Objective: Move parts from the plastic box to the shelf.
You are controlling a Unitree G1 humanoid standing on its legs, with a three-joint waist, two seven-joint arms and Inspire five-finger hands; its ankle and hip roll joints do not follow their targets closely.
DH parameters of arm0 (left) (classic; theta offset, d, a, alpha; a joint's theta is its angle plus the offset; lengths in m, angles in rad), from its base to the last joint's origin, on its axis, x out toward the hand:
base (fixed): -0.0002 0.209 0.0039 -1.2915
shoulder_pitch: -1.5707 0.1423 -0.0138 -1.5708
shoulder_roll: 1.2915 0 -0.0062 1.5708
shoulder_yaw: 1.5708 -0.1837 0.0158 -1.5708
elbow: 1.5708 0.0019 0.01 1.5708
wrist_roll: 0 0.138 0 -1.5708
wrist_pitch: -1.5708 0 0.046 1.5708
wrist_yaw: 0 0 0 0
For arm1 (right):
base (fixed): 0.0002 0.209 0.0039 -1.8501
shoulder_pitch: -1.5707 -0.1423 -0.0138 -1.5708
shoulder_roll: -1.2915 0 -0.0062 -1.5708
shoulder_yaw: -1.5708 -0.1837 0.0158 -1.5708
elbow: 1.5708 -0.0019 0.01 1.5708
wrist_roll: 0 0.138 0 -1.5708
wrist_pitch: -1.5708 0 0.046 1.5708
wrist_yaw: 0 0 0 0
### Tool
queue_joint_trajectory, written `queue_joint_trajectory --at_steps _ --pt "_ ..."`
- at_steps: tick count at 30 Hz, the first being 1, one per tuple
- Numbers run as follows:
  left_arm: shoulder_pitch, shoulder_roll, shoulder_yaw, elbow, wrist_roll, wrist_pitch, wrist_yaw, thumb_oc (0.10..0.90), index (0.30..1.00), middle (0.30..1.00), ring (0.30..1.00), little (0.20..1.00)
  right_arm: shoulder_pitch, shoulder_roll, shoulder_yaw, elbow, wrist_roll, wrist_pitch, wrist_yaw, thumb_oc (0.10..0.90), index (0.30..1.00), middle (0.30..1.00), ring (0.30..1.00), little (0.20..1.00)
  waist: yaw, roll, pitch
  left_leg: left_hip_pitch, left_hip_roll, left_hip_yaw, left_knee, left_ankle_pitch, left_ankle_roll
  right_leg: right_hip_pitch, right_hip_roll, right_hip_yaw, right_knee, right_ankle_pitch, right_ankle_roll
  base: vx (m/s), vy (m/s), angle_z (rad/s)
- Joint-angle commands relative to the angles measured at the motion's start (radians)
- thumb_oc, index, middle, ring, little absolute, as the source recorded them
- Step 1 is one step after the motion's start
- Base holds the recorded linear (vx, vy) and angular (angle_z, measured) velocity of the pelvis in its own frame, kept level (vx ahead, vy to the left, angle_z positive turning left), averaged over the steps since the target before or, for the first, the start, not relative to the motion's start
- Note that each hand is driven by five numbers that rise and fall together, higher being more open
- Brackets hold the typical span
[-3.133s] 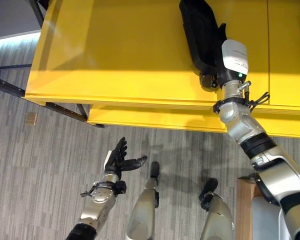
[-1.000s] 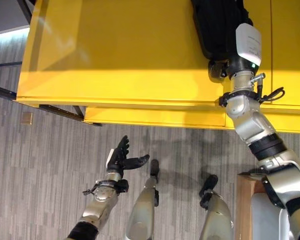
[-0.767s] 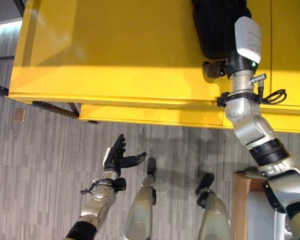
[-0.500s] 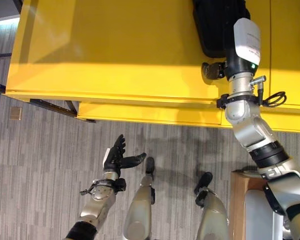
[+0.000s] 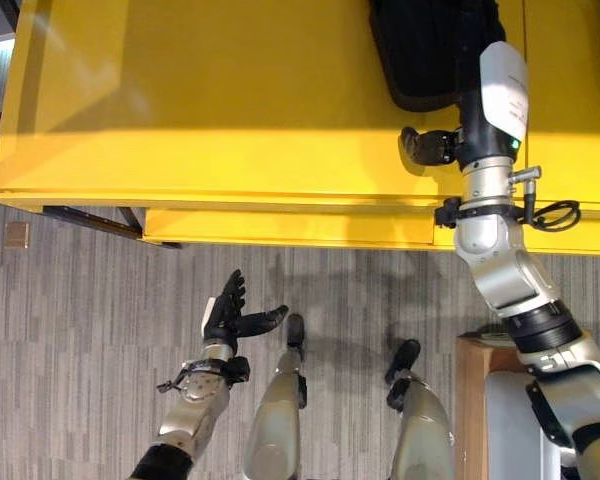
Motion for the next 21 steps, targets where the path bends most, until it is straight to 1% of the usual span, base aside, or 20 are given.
queue_joint_trajectory --at_steps 1,2,3,5,8,10,11,14,21 --pt "0.030 0.037 0.027 -0.094 0.038 -0.052 0.019 0.900 1.000 1.000 1.000 1.000 -0.092 -0.007 -0.065 -0.155 0.049 -0.135 -0.086 0.900 1.000 1.000 1.000 1.000 -0.013 -0.041 -0.037 0.055 0.030 -0.004 0.057 -0.094 -0.029 0.067 -0.038 0.060 -0.075 0.115 0.063 0.00 0.000 0.00" --pt "0.032 0.038 0.024 -0.093 0.038 -0.051 0.017 0.900 1.000 1.000 1.000 1.000 -0.083 -0.007 -0.070 -0.163 0.069 -0.148 -0.086 0.900 1.000 1.000 1.000 1.000 -0.016 -0.042 -0.037 0.058 0.031 -0.003 0.055 -0.094 -0.030 0.068 -0.037 0.062 -0.074 0.114 0.063 0.00 0.000 0.00" --pt "0.037 0.038 0.025 -0.093 0.036 -0.050 0.017 0.900 1.000 1.000 1.000 1.000 -0.062 -0.002 -0.083 -0.168 0.120 -0.176 -0.089 0.900 1.000 1.000 1.000 1.000 -0.021 -0.043 -0.037 0.062 0.032 -0.001 0.054 -0.094 -0.030 0.068 -0.036 0.064 -0.074 0.113 0.063 0.03 -0.012 -0.04" --pt "0.042 0.043 0.024 -0.092 0.034 -0.051 0.009 0.900 1.000 1.000 1.000 1.000 -0.055 -0.018 -0.108 -0.154 0.180 -0.201 -0.099 0.900 1.000 1.000 1.000 1.000 -0.023 -0.044 -0.040 0.067 0.034 0.002 0.051 -0.094 -0.031 0.067 -0.035 0.067 -0.074 0.113 0.063 0.02 -0.017 -0.08" --pt "0.047 0.040 0.021 -0.088 0.026 -0.054 0.007 0.900 1.000 1.000 1.000 1.000 -0.050 -0.010 -0.128 -0.138 0.220 -0.226 -0.117 0.900 1.000 1.000 1.000 1.000 -0.022 -0.042 -0.041 0.070 0.033 0.004 0.048 -0.094 -0.031 0.066 -0.035 0.068 -0.073 0.113 0.064 0.01 -0.005 -0.10" --pt "0.045 0.045 0.016 -0.082 0.020 -0.057 0.000 0.900 1.000 1.000 1.000 1.000 -0.063 -0.018 -0.136 -0.081 0.288 -0.235 -0.110 0.900 1.000 1.000 1.000 1.000 -0.021 -0.039 -0.045 0.075 0.033 0.006 0.044 -0.094 -0.030 0.067 -0.034 0.072 -0.074 0.111 0.064 0.02 -0.015 -0.06" --pt "0.045 0.045 0.016 -0.082 0.020 -0.057 0.000 0.900 1.000 1.000 1.000 1.000 -0.064 -0.019 -0.136 -0.079 0.290 -0.236 -0.110 0.900 1.000 1.000 1.000 1.000 -0.020 -0.039 -0.045 0.076 0.033 0.006 0.043 -0.094 -0.030 0.067 -0.034 0.073 -0.074 0.112 0.064 0.02 -0.012 -0.04" --pt "0.047 0.048 0.013 -0.076 0.005 -0.063 -0.013 0.900 1.000 1.000 1.000 1.000 -0.086 -0.031 -0.137 -0.001 0.370 -0.247 -0.094 0.900 1.000 1.000 1.000 1.000 -0.016 -0.035 -0.047 0.081 0.033 0.006 0.038 -0.093 -0.030 0.066 -0.033 0.077 -0.072 0.109 0.064 0.01 -0.014 -0.05" --pt "0.050 0.054 0.006 -0.064 0.000 -0.062 -0.029 0.900 1.000 1.000 1.000 1.000 -0.128 -0.055 -0.123 0.092 0.444 -0.253 -0.065 0.900 1.000 1.000 1.000 1.000 -0.010 -0.026 -0.046 0.087 0.033 0.006 0.033 -0.090 -0.031 0.066 -0.033 0.077 -0.070 0.106 0.063 0.00 0.000 0.00"
